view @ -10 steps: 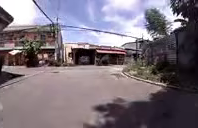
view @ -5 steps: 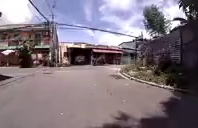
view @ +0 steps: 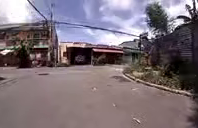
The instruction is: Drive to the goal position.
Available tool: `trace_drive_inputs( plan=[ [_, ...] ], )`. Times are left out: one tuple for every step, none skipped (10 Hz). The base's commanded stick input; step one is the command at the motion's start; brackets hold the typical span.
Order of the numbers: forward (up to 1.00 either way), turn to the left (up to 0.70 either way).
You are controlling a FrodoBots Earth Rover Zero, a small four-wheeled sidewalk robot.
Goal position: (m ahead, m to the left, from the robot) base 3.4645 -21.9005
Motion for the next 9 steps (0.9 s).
trace_drive_inputs(
  plan=[
    [1.0,0.0],
    [1.0,0.0],
    [1.0,0.0],
    [1.0,0.0],
    [1.0,0.0],
    [1.0,0.0],
    [1.0,0.0],
    [1.0,0.0],
    [1.0,0.0]
  ],
)
